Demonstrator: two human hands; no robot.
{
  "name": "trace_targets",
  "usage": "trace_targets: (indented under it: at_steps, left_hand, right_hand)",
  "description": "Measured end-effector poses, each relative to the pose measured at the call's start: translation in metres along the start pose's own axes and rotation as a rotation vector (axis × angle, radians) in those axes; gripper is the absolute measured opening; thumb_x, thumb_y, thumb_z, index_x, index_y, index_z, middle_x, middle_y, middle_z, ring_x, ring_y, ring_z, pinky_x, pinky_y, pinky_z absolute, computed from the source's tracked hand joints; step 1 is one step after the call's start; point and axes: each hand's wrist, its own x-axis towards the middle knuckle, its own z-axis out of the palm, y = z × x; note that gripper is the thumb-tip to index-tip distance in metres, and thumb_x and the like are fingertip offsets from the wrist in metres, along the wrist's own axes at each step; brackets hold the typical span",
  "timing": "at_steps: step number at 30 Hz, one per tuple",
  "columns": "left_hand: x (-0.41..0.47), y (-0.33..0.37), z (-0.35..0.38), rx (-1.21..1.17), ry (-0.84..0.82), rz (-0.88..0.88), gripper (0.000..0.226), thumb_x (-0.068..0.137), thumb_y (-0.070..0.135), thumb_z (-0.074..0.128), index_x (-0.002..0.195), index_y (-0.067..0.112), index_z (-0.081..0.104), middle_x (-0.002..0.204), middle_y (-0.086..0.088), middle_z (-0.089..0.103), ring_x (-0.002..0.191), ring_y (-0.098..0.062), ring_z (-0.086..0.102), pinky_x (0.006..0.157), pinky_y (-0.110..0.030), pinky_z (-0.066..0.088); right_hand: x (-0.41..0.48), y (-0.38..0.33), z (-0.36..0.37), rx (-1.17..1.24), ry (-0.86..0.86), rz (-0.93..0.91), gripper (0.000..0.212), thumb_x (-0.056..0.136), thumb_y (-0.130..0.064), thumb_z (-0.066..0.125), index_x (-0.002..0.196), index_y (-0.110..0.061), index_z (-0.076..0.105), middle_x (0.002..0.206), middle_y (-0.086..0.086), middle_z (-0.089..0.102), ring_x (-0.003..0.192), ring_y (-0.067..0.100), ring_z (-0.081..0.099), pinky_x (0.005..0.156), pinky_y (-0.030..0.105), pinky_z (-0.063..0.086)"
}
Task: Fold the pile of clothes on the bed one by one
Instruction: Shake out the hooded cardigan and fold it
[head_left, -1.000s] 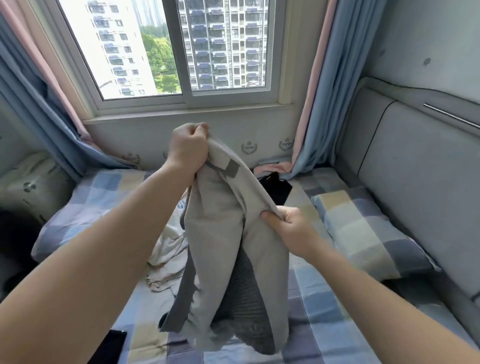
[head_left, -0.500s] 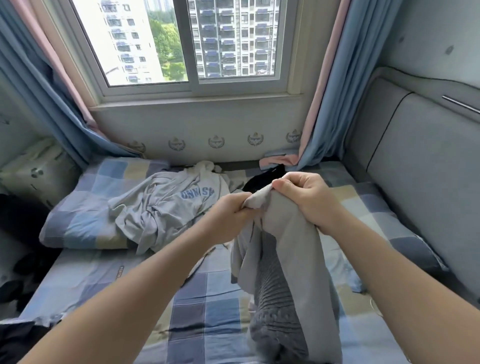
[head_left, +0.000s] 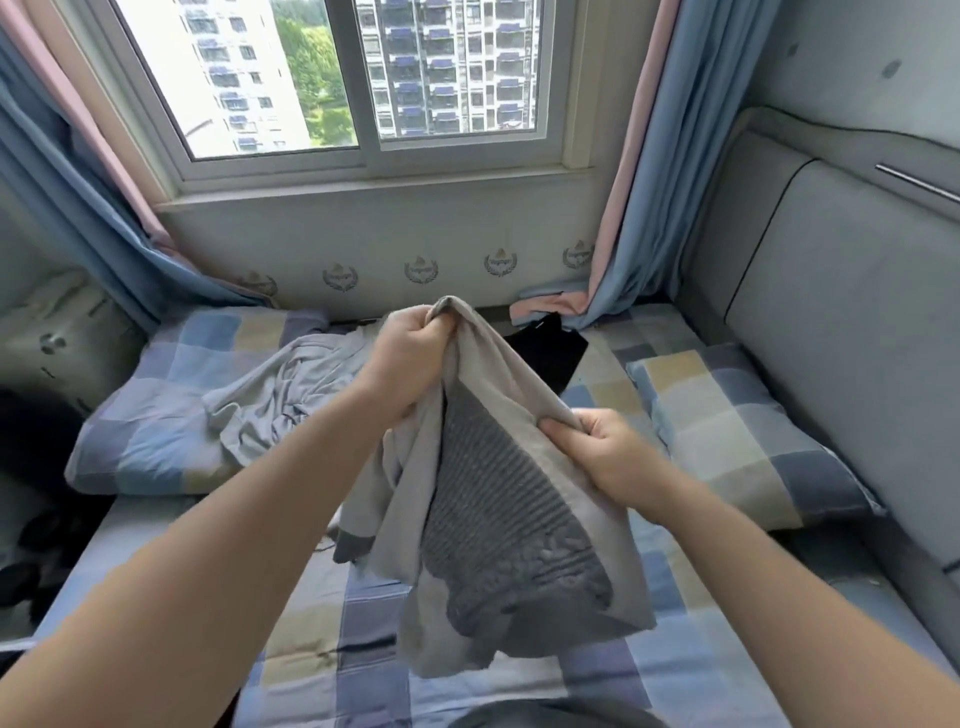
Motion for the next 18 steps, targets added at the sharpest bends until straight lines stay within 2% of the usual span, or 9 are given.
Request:
trace_targets:
  at_steps: [1,3,5,8,10,13,15,17,18]
  left_hand:
    - [0.003,-0.009,-0.004,0.118,0.039,-0.005,0.026,0.1,0.02,0.051,0.075,0.016,0.051,0.07,0.0,0.048,0.068,-0.017,0.043,0.063,-0.035,0.035]
    - [-0.002,-0.021,-0.006,0.323,0.102,-0.02,0.01,0.095,0.023,0.053,0.099,0.022,0.061,0.1,-0.002,0.063,0.095,-0.019,0.058,0.087,-0.038,0.048]
    - [-0.02,-0.022,0.001,0.338,0.005,-0.002,0.024,0.096,0.028,0.061,0.119,0.024,0.06,0.123,-0.003,0.059,0.114,-0.017,0.057,0.103,-0.041,0.046]
    - [-0.054,-0.024,0.015,0.227,-0.376,-0.033,0.061,0.081,0.06,0.07,0.131,0.029,0.054,0.128,0.005,0.055,0.115,-0.005,0.056,0.103,-0.033,0.048]
    - [-0.074,-0.034,0.023,0.188,-0.487,-0.037,0.078,0.072,0.062,0.077,0.138,0.034,0.047,0.13,0.012,0.055,0.117,0.002,0.055,0.101,-0.022,0.045]
    - [-0.086,-0.05,0.037,0.245,-0.359,-0.005,0.04,0.084,0.039,0.079,0.116,0.031,0.056,0.103,0.018,0.064,0.093,0.012,0.057,0.076,-0.005,0.04]
    - [-0.083,-0.054,0.042,0.26,-0.278,-0.002,0.02,0.09,0.034,0.074,0.103,0.027,0.06,0.091,0.015,0.065,0.084,0.004,0.06,0.07,-0.01,0.043]
    - [-0.075,-0.054,0.042,0.133,-0.188,-0.079,0.021,0.089,0.038,0.071,0.096,0.02,0.064,0.088,0.002,0.07,0.085,-0.015,0.066,0.081,-0.034,0.055]
    - [-0.071,-0.052,0.039,0.046,-0.123,-0.138,0.028,0.086,0.044,0.069,0.095,0.018,0.066,0.089,-0.003,0.072,0.087,-0.021,0.068,0.085,-0.047,0.055]
  right_hand:
    - [0.002,-0.004,-0.002,0.052,0.018,0.004,0.043,0.099,-0.037,0.061,0.096,0.006,0.068,0.083,0.016,0.069,0.074,0.026,0.061,0.067,0.039,0.048]
    - [0.008,-0.009,-0.003,0.093,0.047,-0.005,0.04,0.101,-0.031,0.06,0.097,0.009,0.066,0.083,0.017,0.066,0.076,0.027,0.06,0.07,0.038,0.046]
    - [0.013,-0.009,0.001,0.125,0.08,-0.022,0.04,0.1,-0.03,0.059,0.097,0.009,0.066,0.085,0.018,0.067,0.079,0.028,0.061,0.072,0.038,0.047]
    - [0.015,-0.016,0.005,0.256,0.15,-0.016,0.028,0.104,-0.019,0.054,0.094,-0.002,0.072,0.082,0.011,0.073,0.074,0.02,0.068,0.064,0.028,0.056]
    - [0.015,-0.022,0.006,0.274,0.192,-0.054,0.027,0.104,-0.019,0.054,0.089,-0.006,0.073,0.08,0.01,0.074,0.073,0.019,0.069,0.063,0.03,0.057]
    - [0.014,-0.021,0.006,0.196,0.206,-0.109,0.026,0.103,-0.02,0.055,0.091,-0.009,0.075,0.088,0.013,0.076,0.082,0.02,0.07,0.075,0.038,0.056]
    - [0.012,-0.019,0.003,0.173,0.219,-0.105,0.02,0.102,-0.019,0.056,0.098,-0.01,0.074,0.091,0.011,0.076,0.083,0.019,0.066,0.076,0.036,0.053]
    - [0.007,-0.022,-0.005,0.214,0.207,-0.101,0.014,0.101,-0.019,0.058,0.111,-0.017,0.067,0.093,-0.004,0.075,0.083,0.014,0.065,0.074,0.026,0.053]
    - [0.004,-0.023,-0.012,0.232,0.164,-0.095,0.021,0.1,-0.021,0.059,0.121,-0.022,0.062,0.103,-0.008,0.074,0.088,0.012,0.067,0.076,0.022,0.053]
